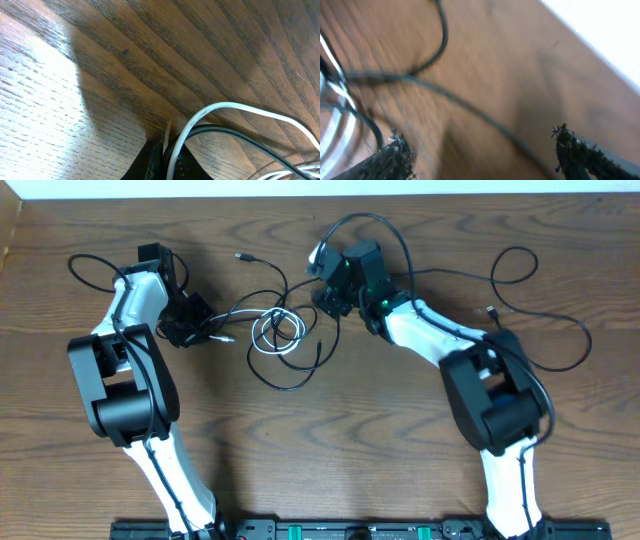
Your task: Untangle cables
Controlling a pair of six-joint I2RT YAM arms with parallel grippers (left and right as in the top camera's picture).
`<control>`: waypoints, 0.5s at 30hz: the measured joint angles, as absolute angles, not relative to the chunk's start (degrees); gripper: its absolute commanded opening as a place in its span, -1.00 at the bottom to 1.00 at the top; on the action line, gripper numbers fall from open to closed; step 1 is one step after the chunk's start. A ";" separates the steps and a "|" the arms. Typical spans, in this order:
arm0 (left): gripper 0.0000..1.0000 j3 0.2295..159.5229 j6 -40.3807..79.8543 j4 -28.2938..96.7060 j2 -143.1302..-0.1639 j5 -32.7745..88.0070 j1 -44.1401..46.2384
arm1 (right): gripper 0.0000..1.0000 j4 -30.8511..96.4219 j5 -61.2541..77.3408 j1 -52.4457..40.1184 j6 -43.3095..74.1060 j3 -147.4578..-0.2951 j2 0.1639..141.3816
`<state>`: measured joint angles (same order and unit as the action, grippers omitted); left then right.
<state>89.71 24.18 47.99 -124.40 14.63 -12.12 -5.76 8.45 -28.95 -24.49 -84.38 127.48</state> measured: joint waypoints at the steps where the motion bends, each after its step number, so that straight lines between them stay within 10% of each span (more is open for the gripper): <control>1: -0.75 89.71 24.18 47.97 -124.40 14.63 -12.12 | 0.84 -5.06 9.06 -28.82 -24.25 -84.42 128.49; 6: -0.75 89.71 24.18 47.94 -124.38 14.63 -12.12 | 0.90 6.90 11.27 -28.29 -23.27 -92.05 131.11; 8: -0.75 89.71 24.18 47.94 -124.40 14.63 -12.12 | 0.54 13.52 11.60 -28.29 -23.14 -100.66 131.13; 15: -0.75 89.71 24.16 47.75 -124.38 14.63 -12.12 | 0.82 30.61 13.17 -27.92 -15.99 -122.06 130.76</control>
